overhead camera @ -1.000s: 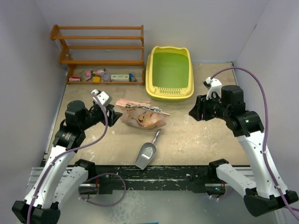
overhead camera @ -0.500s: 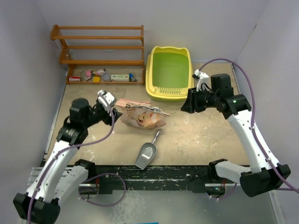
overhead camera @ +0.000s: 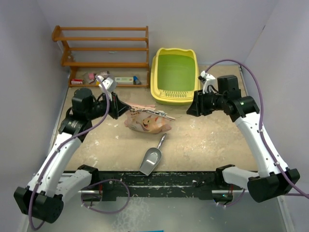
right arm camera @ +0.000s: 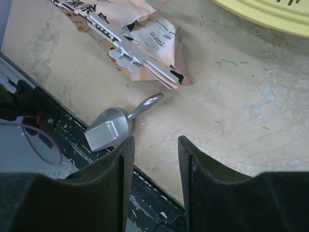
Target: Fill the litter box with clean litter
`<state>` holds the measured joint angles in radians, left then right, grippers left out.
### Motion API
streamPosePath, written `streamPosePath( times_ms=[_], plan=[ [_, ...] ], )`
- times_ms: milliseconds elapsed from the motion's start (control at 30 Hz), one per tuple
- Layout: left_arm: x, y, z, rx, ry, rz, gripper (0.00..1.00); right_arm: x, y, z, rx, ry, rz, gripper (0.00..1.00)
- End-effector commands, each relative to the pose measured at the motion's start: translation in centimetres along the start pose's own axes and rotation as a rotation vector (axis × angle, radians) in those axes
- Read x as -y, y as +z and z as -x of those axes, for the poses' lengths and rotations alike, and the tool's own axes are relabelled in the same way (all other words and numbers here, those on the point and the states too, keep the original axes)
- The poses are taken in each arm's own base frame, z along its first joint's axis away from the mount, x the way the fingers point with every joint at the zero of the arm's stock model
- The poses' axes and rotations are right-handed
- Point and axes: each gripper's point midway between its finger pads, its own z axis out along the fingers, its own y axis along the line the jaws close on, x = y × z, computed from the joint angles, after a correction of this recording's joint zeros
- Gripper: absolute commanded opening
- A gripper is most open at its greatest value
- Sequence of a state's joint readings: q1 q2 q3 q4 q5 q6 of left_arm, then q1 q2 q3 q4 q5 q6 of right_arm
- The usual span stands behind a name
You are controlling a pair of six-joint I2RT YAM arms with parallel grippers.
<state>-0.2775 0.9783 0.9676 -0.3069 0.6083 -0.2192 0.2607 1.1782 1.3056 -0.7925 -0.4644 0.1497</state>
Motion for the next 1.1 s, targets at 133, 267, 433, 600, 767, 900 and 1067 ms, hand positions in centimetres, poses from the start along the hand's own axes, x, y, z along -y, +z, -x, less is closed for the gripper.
streamPosePath(
  times_ms=[133, 267, 433, 600, 767, 900, 1067],
  plan=[
    [-4.2, -0.6, -0.3, -0.100, 0.171, 0.207, 0.07, -2.0, -0.4, 1.4, 0.029, -0.033, 0.100, 0.43],
    [-6.3, -1.2, 0.2, -0.088, 0.350, 0.291, 0.33, -2.2, -0.1, 1.6, 0.030, -0.031, 0.111, 0.44],
    [-7.0, -2.5, 0.3, 0.021, 0.701, 0.329, 0.49, -3.1, 0.8, 1.7, 0.022, -0.018, 0.161, 0.44],
    [-6.9, -1.5, -2.8, -0.101, 0.785, 0.214, 0.68, -3.4, 2.2, 1.0, -0.018, -0.025, 0.162, 0.43],
    [-4.0, -1.0, -3.4, 0.008, 0.906, 0.057, 0.70, -4.3, 3.1, 0.6, -0.054, -0.056, 0.167, 0.44],
    [-4.6, -0.2, -5.0, -0.042, 1.006, 0.022, 0.64, -4.6, 3.5, 0.4, -0.086, -0.082, 0.159, 0.45],
    [-5.4, 1.3, -5.3, -0.076, 1.036, -0.008, 0.62, -4.4, 3.7, 0.6, -0.104, -0.094, 0.140, 0.45]
  ],
)
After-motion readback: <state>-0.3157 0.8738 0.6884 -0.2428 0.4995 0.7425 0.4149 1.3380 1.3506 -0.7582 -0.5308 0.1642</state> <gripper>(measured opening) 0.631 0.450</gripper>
